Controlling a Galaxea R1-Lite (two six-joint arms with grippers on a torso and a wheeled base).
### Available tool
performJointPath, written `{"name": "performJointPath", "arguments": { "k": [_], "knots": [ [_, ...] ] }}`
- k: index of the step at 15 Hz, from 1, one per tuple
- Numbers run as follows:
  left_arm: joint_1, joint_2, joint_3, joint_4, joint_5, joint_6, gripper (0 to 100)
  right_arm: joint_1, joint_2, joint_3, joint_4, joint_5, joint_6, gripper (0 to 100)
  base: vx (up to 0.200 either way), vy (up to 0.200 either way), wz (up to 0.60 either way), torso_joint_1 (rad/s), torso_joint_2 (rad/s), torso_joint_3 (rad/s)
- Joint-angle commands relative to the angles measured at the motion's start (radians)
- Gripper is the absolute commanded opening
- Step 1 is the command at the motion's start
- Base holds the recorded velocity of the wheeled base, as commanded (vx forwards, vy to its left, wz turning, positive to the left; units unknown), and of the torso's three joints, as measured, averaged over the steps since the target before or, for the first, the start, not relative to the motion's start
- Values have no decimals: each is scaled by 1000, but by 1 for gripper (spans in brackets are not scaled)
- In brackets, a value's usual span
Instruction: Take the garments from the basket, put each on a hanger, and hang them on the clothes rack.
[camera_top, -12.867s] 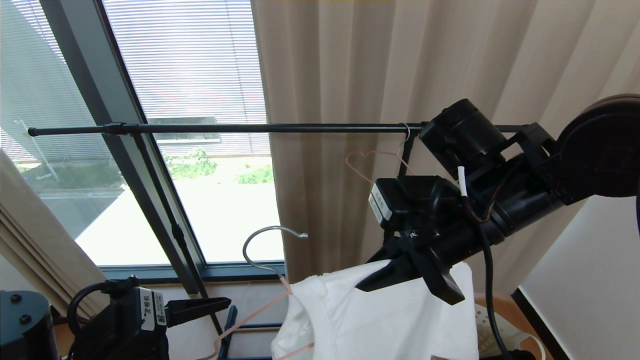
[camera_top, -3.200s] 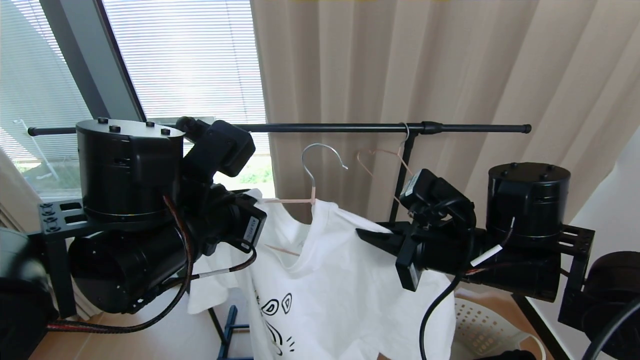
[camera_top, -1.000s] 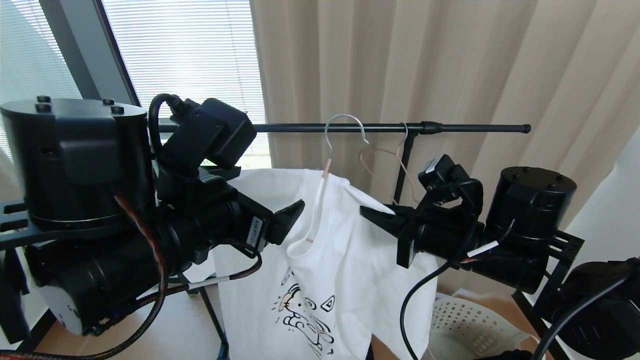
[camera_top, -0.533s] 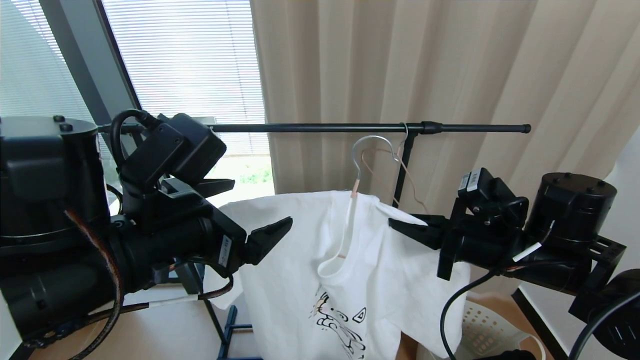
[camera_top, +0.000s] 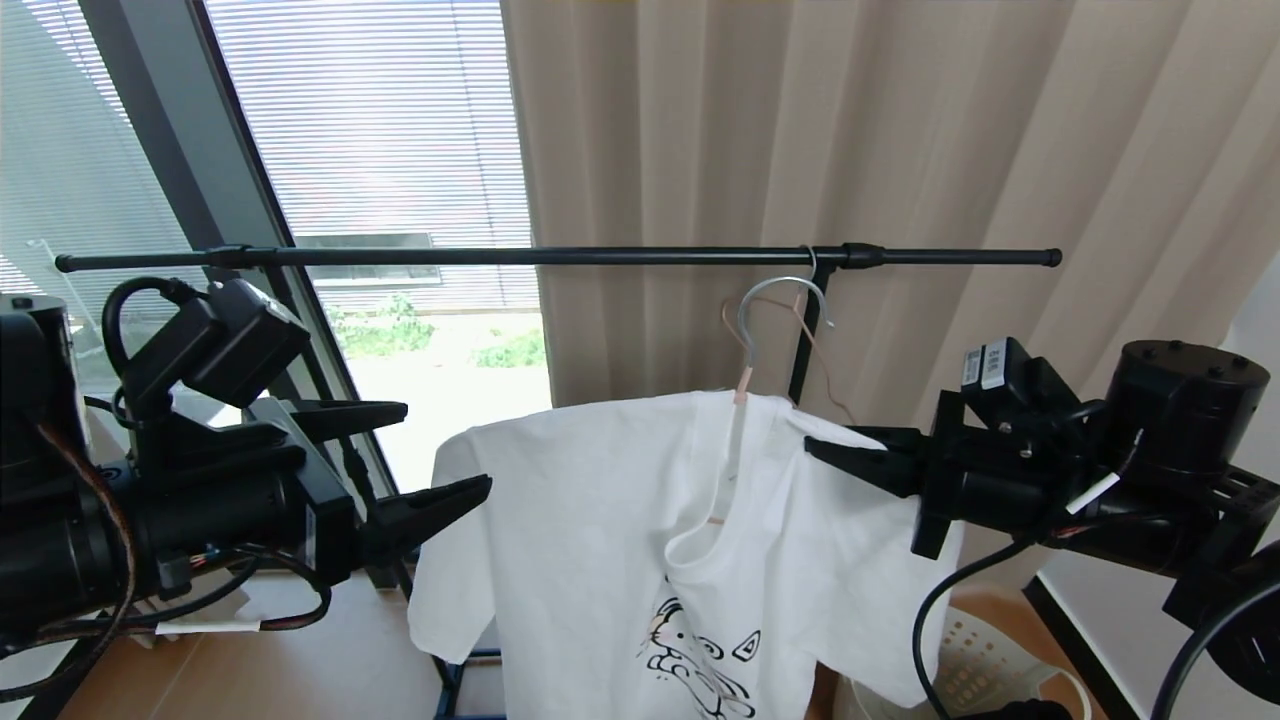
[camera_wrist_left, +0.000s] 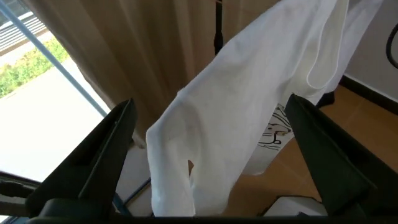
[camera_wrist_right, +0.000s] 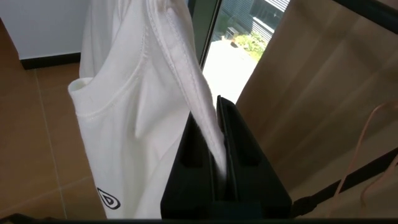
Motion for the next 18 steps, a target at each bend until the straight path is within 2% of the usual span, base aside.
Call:
{"name": "performJointPath", "arguments": {
  "k": [1,2,6,11,15,18],
  "knots": [
    [63,-6,44,-1,-43,1,100,-1,-7,5,0,1,-1,0,0,0,0,0,0,0],
    [83,-5,71,-1,-69,1,100,-1,-9,6,0,1,-1,0,0,0,0,0,0,0],
    [84,14,133,-26,-69,1,100,1,-19,11,0,1,-2,0,0,0,0,0,0,0],
    [127,106,180,-143,-64,-5,100,1,-41,20,0,1,-2,0,0,0,0,0,0,0],
    [141,155,167,-153,-61,-9,100,5,-46,26,0,1,-16,0,0,0,0,0,0,0],
    [141,199,157,-210,-55,-10,100,7,-46,33,0,5,-24,0,0,0,0,0,0,0]
  ]
}}
